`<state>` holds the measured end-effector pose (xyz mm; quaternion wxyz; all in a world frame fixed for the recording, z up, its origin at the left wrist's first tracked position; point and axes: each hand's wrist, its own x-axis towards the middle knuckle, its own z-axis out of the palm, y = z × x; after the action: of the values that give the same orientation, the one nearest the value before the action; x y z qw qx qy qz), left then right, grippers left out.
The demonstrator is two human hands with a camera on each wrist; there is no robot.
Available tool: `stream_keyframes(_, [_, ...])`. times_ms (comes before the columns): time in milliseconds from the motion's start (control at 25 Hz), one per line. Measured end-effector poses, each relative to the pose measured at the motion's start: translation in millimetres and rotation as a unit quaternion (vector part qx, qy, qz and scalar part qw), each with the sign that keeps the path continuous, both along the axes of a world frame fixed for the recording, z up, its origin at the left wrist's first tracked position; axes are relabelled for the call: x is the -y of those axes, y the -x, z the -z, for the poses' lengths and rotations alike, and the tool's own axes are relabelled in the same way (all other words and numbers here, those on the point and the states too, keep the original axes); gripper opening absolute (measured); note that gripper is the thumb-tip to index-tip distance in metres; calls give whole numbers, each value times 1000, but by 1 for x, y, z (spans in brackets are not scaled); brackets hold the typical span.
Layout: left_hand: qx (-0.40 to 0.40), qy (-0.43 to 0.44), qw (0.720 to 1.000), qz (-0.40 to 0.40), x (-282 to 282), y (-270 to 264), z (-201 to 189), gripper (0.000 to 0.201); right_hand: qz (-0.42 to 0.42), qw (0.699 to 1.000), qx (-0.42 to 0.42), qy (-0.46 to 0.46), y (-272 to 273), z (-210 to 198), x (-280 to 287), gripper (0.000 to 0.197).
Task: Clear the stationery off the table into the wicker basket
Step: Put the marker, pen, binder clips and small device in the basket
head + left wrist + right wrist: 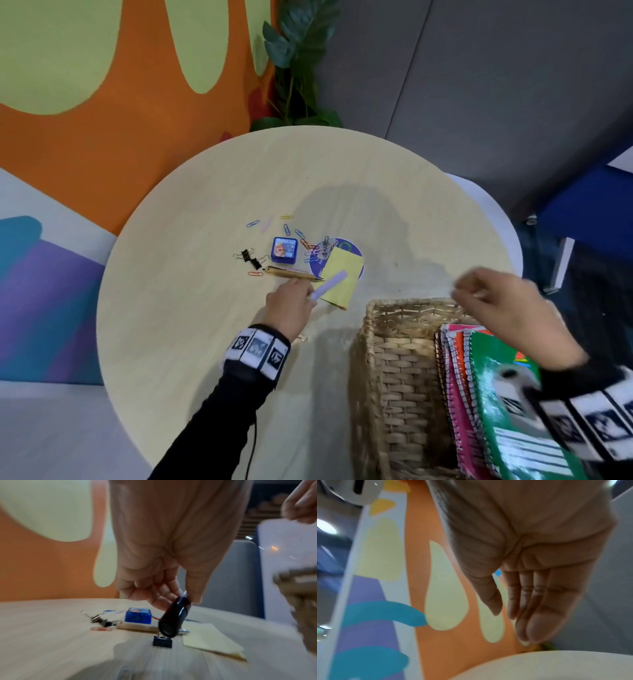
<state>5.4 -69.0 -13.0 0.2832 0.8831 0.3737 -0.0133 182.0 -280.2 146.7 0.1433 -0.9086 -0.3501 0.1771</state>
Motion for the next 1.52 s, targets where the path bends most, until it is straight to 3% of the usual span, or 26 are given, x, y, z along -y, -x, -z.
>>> stream_keyframes(120, [95, 96, 982, -134, 2, 41, -14, 18, -118, 984, -75, -114, 44, 0, -107, 7])
stream_keyframes(320, [94, 159, 951, -247, 5, 96, -15, 18, -249, 965, -43, 71, 101, 75, -241, 23])
stream_keyframes(480, [102, 181, 938, -276, 2, 122, -12, 18, -320, 921, 18, 222, 113, 118, -269, 29])
stream_keyframes(680, [133, 204, 929, -277, 4, 132, -12, 13, -332, 900, 48, 278, 121, 135, -276, 31])
stream_keyframes(760, [144, 220, 928, -264, 8, 129, -17, 11, -324, 913, 55, 241, 121, 121, -274, 28])
stream_keyframes(880, [140, 215, 940, -225, 15, 116, -24, 10, -267, 952, 79, 125, 105, 68, -258, 25])
stream_keyframes(1040, [157, 229, 947, -164, 29, 82, -41, 5, -150, 986, 74, 13, 55, -7, -167, 8])
stream_keyframes(1080, [162, 231, 947, -153, 33, 74, -47, 8, -117, 992, 57, 6, 45, -14, -134, 17])
stream_keyframes(1160, [183, 242, 945, -123, 45, 58, -62, 7, -56, 997, 6, 44, 33, -2, -73, 29])
stream_keyframes(1240, [203, 248, 944, -83, 60, 45, -81, 4, -43, 988, -32, 145, 29, 35, -30, 17])
stream_keyframes(1360, [205, 252, 945, -33, 81, 32, -101, 6, -33, 968, -59, 240, 28, 99, -6, 20])
stream_keyframes(1520, [186, 263, 947, -5, 107, 24, -117, 10, -36, 961, -53, 270, 22, 144, -7, 26])
